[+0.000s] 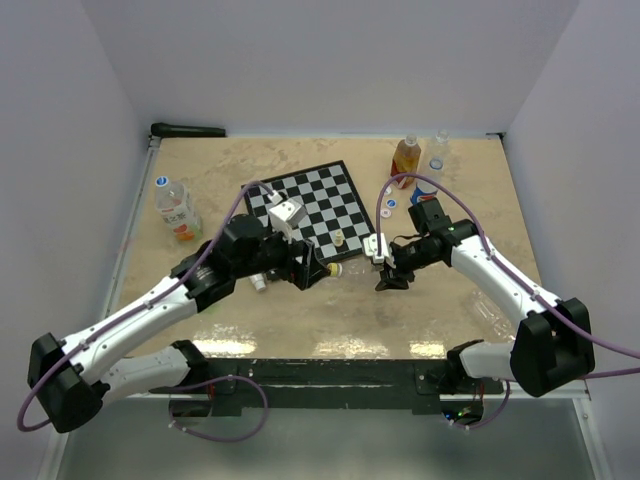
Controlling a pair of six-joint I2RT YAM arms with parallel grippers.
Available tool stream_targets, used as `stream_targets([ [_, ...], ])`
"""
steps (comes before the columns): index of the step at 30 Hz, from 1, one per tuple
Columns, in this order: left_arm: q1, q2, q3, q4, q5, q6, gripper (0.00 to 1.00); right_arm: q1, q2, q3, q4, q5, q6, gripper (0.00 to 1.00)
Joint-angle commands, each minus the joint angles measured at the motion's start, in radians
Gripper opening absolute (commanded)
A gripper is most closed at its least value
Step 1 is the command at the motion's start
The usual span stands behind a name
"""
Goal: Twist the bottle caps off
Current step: Unscrew the bottle cap from the plastic bottle.
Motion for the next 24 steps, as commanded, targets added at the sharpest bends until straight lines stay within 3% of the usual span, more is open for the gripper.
stream_targets([
  [1,0.002,-0.098,0.037,-0.012,-0.041,0.305,0.96,0.0,-0.021,0.0,-0.011,-0.015,0.003,0.02],
  [3,0.002,-0.133,0.023,0.001,-0.036,0.429,0.97,0.0,-0.022,0.001,-0.011,-0.014,0.003,0.02],
  [8,0.002,-0.201,-0.078,0.096,0.131,0.817,0.96,0.0,-0.022,0.001,-0.011,-0.014,0.005,0.02],
  [11,0.001,-0.201,-0.106,0.119,0.186,0.947,0.96,0.0,-0.021,0.0,-0.01,-0.012,0.005,0.02],
  [16,0.001,-0.129,-0.106,0.145,0.229,1.064,0.95,0.0,-0.013,0.001,-0.01,-0.012,0.005,0.02],
  [24,-0.001,-0.014,-0.109,0.283,0.309,1.077,0.92,-0.001,-0.011,0.001,-0.01,-0.009,0.003,0.02],
])
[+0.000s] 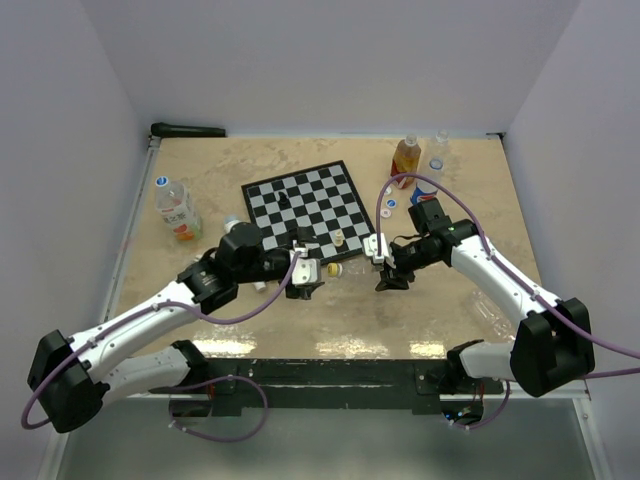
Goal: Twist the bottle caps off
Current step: Unscrew the bottle cap from the plastic bottle.
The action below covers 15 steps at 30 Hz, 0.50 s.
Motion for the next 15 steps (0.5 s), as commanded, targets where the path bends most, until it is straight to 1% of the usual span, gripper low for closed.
stream_targets([
  [1,-0.001,0.043,0.0,0.145,0.085,0.046,0.91,0.0,-0.012,0.003,-0.007,-0.011,0.003,0.02],
  [5,-0.005,0.088,0.005,0.166,0.107,0.028,0.85,0.0,-0.01,0.001,-0.007,-0.009,0.002,0.02],
  [8,-0.004,0.115,0.014,0.158,0.108,0.015,0.76,0.0,-0.009,0.001,-0.008,-0.009,0.002,0.02],
  [15,-0.004,0.147,0.026,0.138,0.136,0.011,0.65,0.0,-0.007,0.003,-0.008,-0.009,0.003,0.02],
])
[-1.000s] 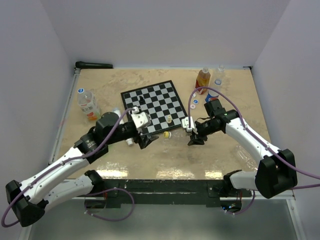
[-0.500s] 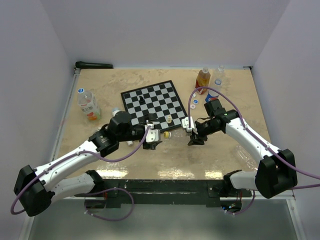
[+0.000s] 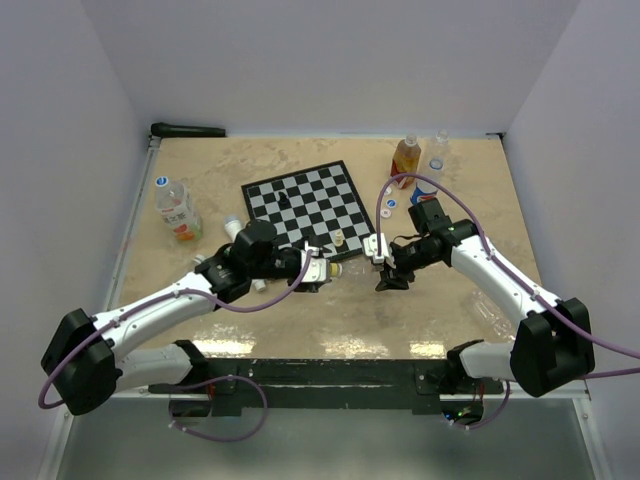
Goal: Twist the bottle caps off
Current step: Unscrew the bottle cap from the plastic bottle.
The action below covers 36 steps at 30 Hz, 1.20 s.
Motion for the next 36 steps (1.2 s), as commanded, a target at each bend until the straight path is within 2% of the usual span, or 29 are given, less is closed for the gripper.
stream_targets([
  [1,-0.004,0.004,0.03,0.042,0.065,-0.003,0.64,0.0,-0.007,0.003,-0.008,-0.009,0.003,0.02],
  [9,-0.004,0.026,0.031,0.054,0.119,-0.033,0.53,0.0,-0.005,0.003,-0.008,-0.009,0.005,0.02],
  [16,-0.006,0.029,0.036,0.062,0.153,-0.068,0.36,0.0,-0.004,0.003,-0.007,-0.009,0.007,0.02],
  [20,-0.006,0.029,0.037,0.077,0.174,-0.14,0.27,0.0,-0.002,0.003,-0.007,-0.009,0.007,0.02],
  [24,-0.004,0.041,0.06,0.062,0.157,-0.308,0.1,0.0,-0.001,0.001,-0.005,-0.008,0.007,0.02],
  [26,0.0,0.058,0.094,0.019,0.136,-0.446,0.0,0.0,-0.001,0.001,-0.005,-0.008,0.007,0.02],
  [31,0.02,0.158,0.221,-0.193,0.099,-0.794,0.0,0.0,-0.001,0.001,-0.005,-0.008,0.007,0.02],
  [33,0.037,0.19,0.238,-0.22,0.087,-0.961,0.0,0.0,0.001,0.001,-0.007,-0.006,0.007,0.02],
  [36,0.051,0.205,0.249,-0.23,0.091,-1.095,0.0,0.0,-0.001,0.001,-0.008,-0.009,0.005,0.02],
])
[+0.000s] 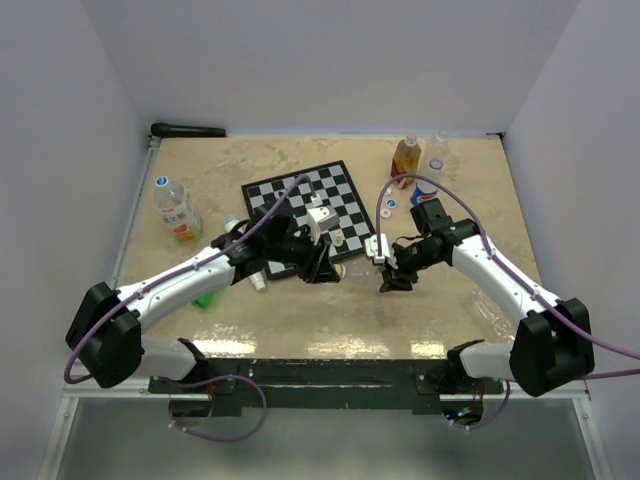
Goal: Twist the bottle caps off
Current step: Unscrew the bottle cap from the plastic bottle.
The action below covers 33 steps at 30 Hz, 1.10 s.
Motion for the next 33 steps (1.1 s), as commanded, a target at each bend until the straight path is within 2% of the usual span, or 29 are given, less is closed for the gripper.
stream_targets([
  [1,0.009,0.015,0.061,-0.036,0.0,-0.344,0.0,0.009,-0.003,0.001,0.022,-0.036,0.005,0.02],
  [5,0.013,0.002,0.093,-0.088,-0.118,-0.346,0.0,0.008,-0.01,0.0,0.022,-0.035,0.008,0.02],
  [10,0.018,-0.014,0.079,-0.059,-0.122,-0.368,0.01,0.009,-0.009,0.0,0.024,-0.035,0.008,0.02],
  [16,0.018,-0.012,0.072,-0.065,-0.109,-0.339,0.41,0.009,-0.01,0.0,0.022,-0.033,0.008,0.02],
  [19,0.018,-0.02,0.081,-0.085,-0.108,-0.309,0.54,0.008,-0.01,0.0,0.024,-0.033,0.008,0.02],
  [22,0.018,-0.034,0.104,-0.128,-0.125,-0.264,0.63,0.009,-0.009,0.0,0.024,-0.033,0.008,0.02],
  [27,0.016,-0.086,0.156,-0.18,-0.183,-0.166,0.65,0.009,-0.006,0.0,0.024,-0.032,0.008,0.02],
  [30,0.018,-0.132,0.165,-0.159,-0.191,-0.087,0.67,0.009,-0.009,0.001,0.024,-0.032,0.008,0.02],
  [33,0.018,-0.182,0.136,-0.09,-0.195,-0.004,0.77,0.009,-0.009,0.001,0.024,-0.032,0.01,0.02],
])
